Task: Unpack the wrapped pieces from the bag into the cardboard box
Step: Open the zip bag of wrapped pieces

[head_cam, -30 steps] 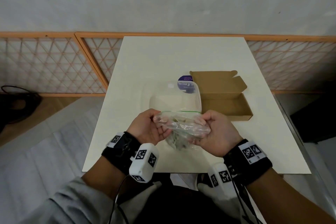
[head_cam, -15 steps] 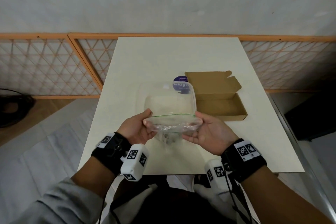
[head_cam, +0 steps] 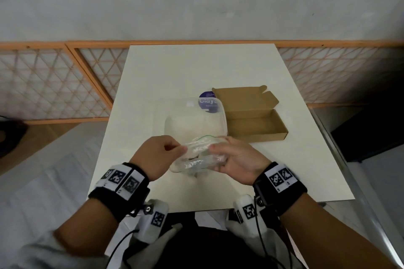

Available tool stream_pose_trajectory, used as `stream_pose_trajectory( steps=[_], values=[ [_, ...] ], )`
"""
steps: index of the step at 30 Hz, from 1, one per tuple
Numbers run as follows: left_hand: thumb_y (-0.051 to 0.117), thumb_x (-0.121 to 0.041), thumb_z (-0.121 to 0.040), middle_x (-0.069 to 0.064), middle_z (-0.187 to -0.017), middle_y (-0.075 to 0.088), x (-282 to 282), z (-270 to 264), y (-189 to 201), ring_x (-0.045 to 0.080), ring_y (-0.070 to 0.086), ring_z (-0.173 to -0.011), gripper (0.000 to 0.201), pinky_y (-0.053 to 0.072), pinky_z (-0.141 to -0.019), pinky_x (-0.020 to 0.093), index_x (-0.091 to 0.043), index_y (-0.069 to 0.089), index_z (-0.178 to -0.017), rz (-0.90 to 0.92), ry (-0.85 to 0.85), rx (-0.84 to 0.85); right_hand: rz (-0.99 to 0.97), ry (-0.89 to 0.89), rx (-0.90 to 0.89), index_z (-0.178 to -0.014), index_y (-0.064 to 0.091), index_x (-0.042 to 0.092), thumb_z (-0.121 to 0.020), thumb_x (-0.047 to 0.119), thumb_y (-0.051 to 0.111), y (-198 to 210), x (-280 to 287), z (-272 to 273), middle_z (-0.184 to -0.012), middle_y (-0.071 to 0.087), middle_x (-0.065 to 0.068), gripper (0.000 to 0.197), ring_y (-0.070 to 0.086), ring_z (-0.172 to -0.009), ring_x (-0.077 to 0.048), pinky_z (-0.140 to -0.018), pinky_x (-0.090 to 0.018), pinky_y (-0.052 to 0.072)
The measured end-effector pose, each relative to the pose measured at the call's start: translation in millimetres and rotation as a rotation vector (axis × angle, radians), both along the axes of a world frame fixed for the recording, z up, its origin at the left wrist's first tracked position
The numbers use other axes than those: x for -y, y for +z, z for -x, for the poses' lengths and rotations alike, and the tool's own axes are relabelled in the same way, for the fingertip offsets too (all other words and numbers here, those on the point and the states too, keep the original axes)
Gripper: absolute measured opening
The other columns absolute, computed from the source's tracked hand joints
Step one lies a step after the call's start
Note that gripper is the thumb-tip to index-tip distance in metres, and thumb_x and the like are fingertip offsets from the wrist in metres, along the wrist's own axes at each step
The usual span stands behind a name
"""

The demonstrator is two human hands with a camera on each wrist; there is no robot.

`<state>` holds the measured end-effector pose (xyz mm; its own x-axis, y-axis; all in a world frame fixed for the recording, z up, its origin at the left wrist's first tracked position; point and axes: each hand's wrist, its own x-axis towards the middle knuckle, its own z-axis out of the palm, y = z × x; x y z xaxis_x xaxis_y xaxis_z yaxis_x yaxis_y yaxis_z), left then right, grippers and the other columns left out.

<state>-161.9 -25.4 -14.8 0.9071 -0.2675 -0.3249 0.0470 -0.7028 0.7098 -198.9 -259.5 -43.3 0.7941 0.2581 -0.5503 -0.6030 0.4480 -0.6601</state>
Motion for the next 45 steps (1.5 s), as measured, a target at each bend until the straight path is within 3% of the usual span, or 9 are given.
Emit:
stream_pose_trajectory(
  steps=[3, 9, 14, 21, 25, 30, 35, 42, 45],
  values=[
    [0.069, -0.027, -0.096, 0.006, -0.081, 0.072, 1.6, -7.9, -13.6, 0.02, 0.064, -0.074, 0.02, 0.058, -0.078, 0.042, -0.015, 0.071, -0.079, 0.204, 0.189, -0.139, 0.131, -0.029, 0.013, -0.142, 0.047, 0.005, -0.079, -0.011, 0.073, -4.4, -0.5, 0.9, -0.137, 0.064, -0.025, 0.069, 0.068, -0.113, -0.036, -0.098, -0.055, 0.055],
    [0.055, -0.012, -0.103, 0.007, -0.077, 0.065, 14.6, -14.1, -11.0, 0.025, 0.061, -0.07, 0.022, 0.054, -0.085, 0.043, -0.011, 0.059, -0.082, 0.756, 0.589, -0.548, 0.572, 0.085, 0.1, -0.153, 0.037, 0.025, -0.071, 0.025, 0.066, -8.8, 4.1, 7.5, -0.122, 0.064, -0.011, 0.087, 0.064, -0.12, -0.035, -0.106, -0.05, 0.054],
    [0.056, -0.012, -0.102, 0.002, -0.069, 0.062, 16.3, -15.4, -7.6, 0.021, 0.054, -0.059, 0.022, 0.048, -0.07, 0.035, -0.014, 0.062, -0.08, 0.678, 0.506, -0.351, 1.187, 0.189, 0.477, -0.129, 0.055, 0.035, -0.091, 0.038, 0.074, 4.5, 11.9, 12.6, -0.122, 0.052, 0.008, 0.043, 0.057, -0.11, -0.007, -0.091, -0.027, 0.048],
    [0.078, -0.055, -0.083, -0.004, -0.089, 0.068, 11.8, -8.2, 0.3, 0.017, 0.064, -0.079, 0.038, 0.047, -0.073, 0.028, -0.02, 0.065, -0.092, 0.268, 0.253, -0.077, 1.363, 0.309, 0.594, -0.099, 0.064, 0.03, -0.106, 0.028, 0.053, 18.0, 1.8, 8.3, -0.091, 0.071, 0.01, 0.014, 0.064, -0.08, -0.004, -0.076, -0.037, 0.055],
    [0.071, -0.039, -0.092, -0.002, -0.086, 0.065, 0.9, -0.8, -5.8, 0.018, 0.063, -0.077, 0.019, 0.052, -0.066, 0.031, -0.022, 0.062, -0.09, -0.093, 0.082, 0.028, 1.09, 0.175, 0.382, -0.098, 0.059, 0.021, -0.109, 0.024, 0.046, 22.5, -2.1, 6.0, -0.093, 0.073, 0.002, 0.018, 0.07, -0.055, -0.01, -0.049, -0.028, 0.049],
    [0.074, -0.012, -0.093, 0.008, -0.095, 0.076, -7.7, 5.0, -19.3, 0.019, 0.072, -0.083, 0.007, 0.064, -0.088, 0.039, -0.006, 0.075, -0.097, 0.492, 0.312, -0.426, 0.548, -0.004, 0.036, -0.099, 0.063, 0.007, -0.109, 0.02, 0.052, 26.7, 6.2, 1.3, -0.104, 0.079, -0.014, 0.02, 0.079, -0.086, -0.032, -0.088, -0.044, 0.061],
    [0.06, -0.018, -0.102, 0.021, -0.115, 0.07, 0.4, 5.7, -27.3, 0.03, 0.067, -0.1, 0.025, 0.051, -0.102, 0.044, 0.0, 0.069, -0.117, 0.953, 0.626, -0.715, 0.328, 0.021, -0.053, -0.084, 0.058, 0.013, -0.11, 0.017, 0.047, 18.7, 9.0, 1.1, -0.077, 0.065, -0.007, 0.029, 0.075, -0.077, -0.02, -0.107, -0.043, 0.048],
    [0.046, -0.019, -0.102, 0.012, -0.111, 0.073, 13.0, 3.6, -28.4, 0.027, 0.073, -0.078, 0.033, 0.059, -0.06, 0.031, -0.007, 0.072, -0.116, 1.057, 0.716, -0.859, 0.09, -0.056, -0.112, -0.104, 0.059, 0.0, -0.113, 0.029, 0.04, 3.1, 9.6, -1.9, -0.123, 0.071, -0.019, 0.036, 0.071, -0.119, -0.031, -0.111, -0.048, 0.049],
    [0.047, -0.028, -0.103, 0.008, -0.114, 0.073, 14.1, 3.4, -35.2, 0.023, 0.074, -0.08, 0.035, 0.057, -0.06, 0.028, -0.012, 0.074, -0.118, 1.041, 0.693, -0.858, -0.025, -0.116, -0.155, -0.083, 0.058, 0.004, -0.112, 0.032, 0.04, 6.1, 10.7, -4.8, -0.122, 0.071, -0.027, 0.044, 0.07, -0.121, -0.037, -0.102, -0.049, 0.058]
  ],
)
